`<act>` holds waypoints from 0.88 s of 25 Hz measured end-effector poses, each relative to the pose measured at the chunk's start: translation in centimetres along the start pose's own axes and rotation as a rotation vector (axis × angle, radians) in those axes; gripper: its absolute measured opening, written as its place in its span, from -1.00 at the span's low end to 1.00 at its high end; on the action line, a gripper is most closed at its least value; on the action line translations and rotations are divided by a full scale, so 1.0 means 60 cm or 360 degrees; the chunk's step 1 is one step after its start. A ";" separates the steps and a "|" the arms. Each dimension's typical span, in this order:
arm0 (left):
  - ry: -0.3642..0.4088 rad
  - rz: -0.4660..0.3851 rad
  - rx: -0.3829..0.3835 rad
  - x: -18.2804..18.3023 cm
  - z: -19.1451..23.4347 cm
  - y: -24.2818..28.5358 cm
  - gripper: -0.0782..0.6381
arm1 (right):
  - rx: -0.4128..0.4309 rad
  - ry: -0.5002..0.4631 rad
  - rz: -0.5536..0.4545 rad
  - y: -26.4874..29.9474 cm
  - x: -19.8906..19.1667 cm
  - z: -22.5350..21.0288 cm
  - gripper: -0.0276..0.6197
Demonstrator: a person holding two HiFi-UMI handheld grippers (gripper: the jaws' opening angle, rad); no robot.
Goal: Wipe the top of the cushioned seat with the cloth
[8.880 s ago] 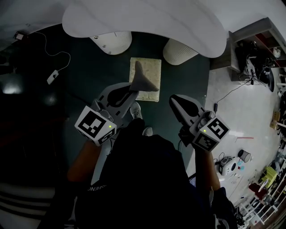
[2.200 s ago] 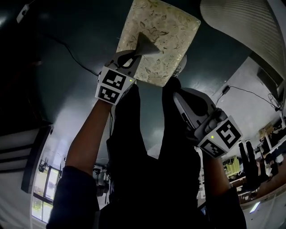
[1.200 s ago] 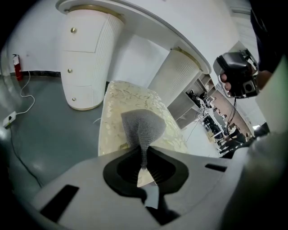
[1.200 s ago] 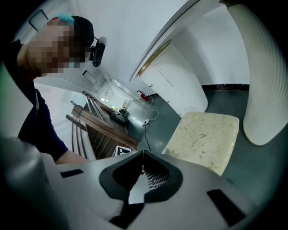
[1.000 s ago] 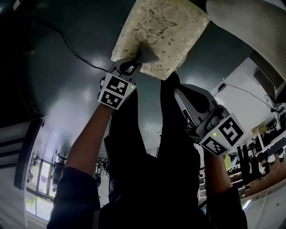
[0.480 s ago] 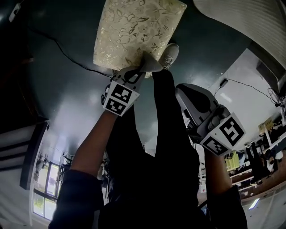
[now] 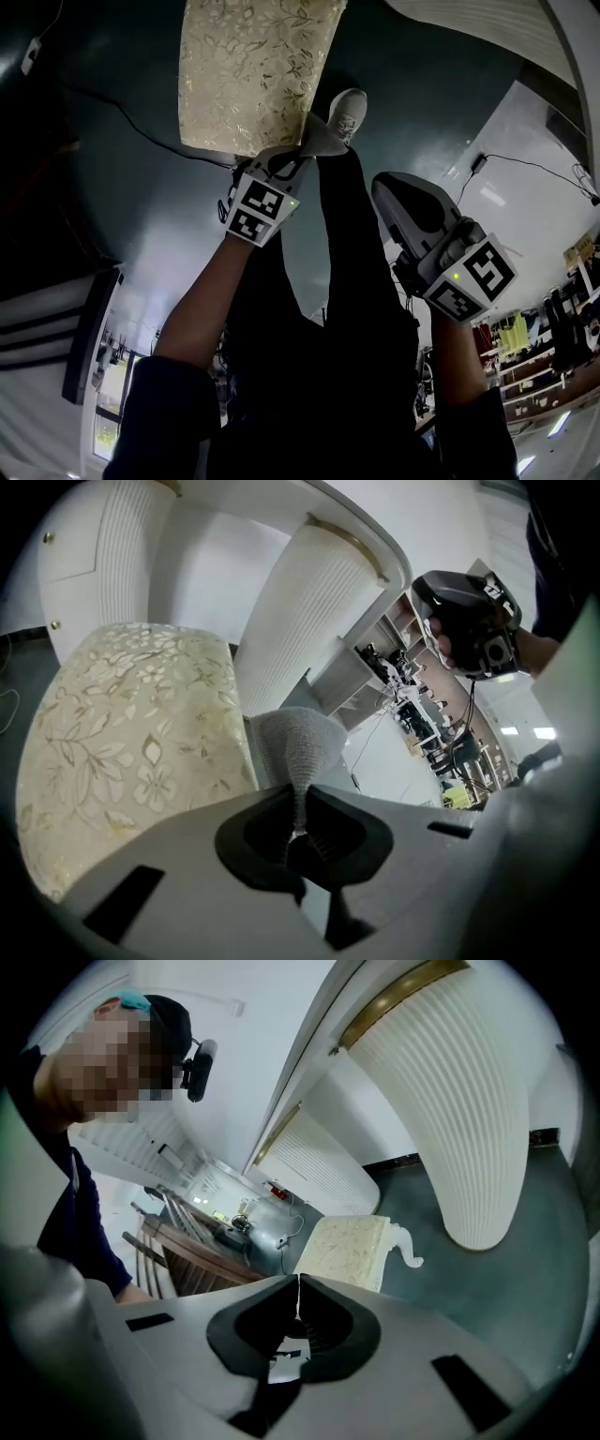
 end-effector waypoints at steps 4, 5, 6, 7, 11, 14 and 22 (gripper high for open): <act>0.0050 -0.0062 -0.0012 0.043 -0.012 -0.012 -0.71 | -0.0002 -0.0011 -0.0048 -0.012 0.012 0.015 -0.83; 0.0059 -0.0083 -0.0010 0.056 -0.013 -0.018 -0.71 | 0.0002 -0.0020 -0.0061 -0.013 0.019 0.022 -0.83; 0.0069 -0.0106 -0.0006 0.071 -0.013 -0.026 -0.71 | 0.0007 -0.0032 -0.0075 -0.012 0.026 0.031 -0.83; 0.0080 -0.0129 -0.0001 0.086 -0.013 -0.035 -0.71 | 0.0013 -0.0045 -0.0089 -0.012 0.035 0.040 -0.83; 0.0112 -0.0215 0.0004 0.146 -0.018 -0.090 -0.71 | 0.0039 -0.0096 -0.0132 -0.009 0.074 0.090 -0.83; 0.0074 -0.0310 0.0042 0.189 -0.026 -0.152 -0.71 | 0.0063 -0.0147 -0.0164 -0.012 0.106 0.138 -0.83; 0.0156 -0.0503 0.0130 0.316 -0.023 -0.316 -0.71 | 0.0124 -0.0317 -0.0246 -0.001 0.191 0.259 -0.83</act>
Point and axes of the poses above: the fingertips, and each gripper's own axes: y forward along the fingers, z to its left, x out of its top, the point moved 3 cm from there along -y, backward along the fingers, and after that the axes turned 14 degrees about -z, right-handed, at the moved point
